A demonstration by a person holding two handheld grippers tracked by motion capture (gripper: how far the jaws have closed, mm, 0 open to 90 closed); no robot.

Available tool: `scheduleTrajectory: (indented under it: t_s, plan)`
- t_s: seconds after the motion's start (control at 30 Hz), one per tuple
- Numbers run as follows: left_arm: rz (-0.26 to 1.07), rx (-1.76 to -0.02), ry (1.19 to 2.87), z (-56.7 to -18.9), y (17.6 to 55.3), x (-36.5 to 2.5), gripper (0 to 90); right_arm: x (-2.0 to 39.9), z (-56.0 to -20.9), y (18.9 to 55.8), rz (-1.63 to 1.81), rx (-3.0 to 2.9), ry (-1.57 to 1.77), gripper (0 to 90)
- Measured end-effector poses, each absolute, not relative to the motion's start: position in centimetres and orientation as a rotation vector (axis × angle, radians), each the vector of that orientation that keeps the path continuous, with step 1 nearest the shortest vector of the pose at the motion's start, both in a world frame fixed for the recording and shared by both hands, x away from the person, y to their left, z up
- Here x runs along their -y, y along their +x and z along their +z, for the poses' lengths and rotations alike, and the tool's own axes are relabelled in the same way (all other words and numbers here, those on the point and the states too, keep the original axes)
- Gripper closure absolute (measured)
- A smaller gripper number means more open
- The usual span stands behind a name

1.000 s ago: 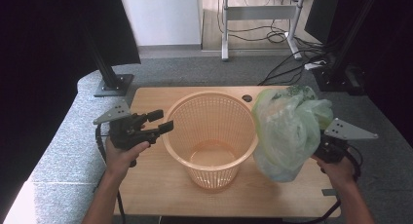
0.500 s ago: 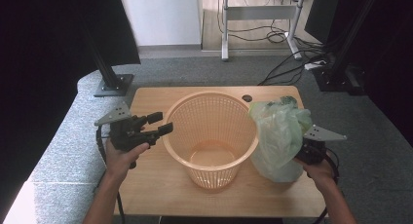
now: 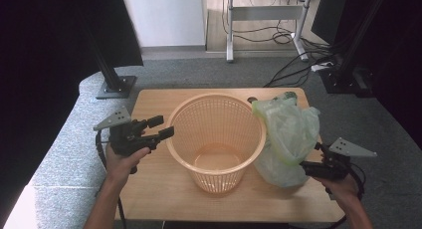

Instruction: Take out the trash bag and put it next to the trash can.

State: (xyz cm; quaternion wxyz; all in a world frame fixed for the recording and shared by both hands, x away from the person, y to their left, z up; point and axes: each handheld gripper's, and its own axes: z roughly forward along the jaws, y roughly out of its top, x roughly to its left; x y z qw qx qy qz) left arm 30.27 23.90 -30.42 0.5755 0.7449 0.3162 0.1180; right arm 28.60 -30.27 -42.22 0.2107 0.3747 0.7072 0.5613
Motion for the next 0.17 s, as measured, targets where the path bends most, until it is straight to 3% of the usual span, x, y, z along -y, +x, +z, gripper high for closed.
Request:
scheduleTrajectory:
  t_s: [0.17]
  plan:
    - [0.277,-0.739,1.748,-30.50,30.20,-23.76,38.3,30.42,-42.70,28.61,1.581,-1.981,1.052,18.0]
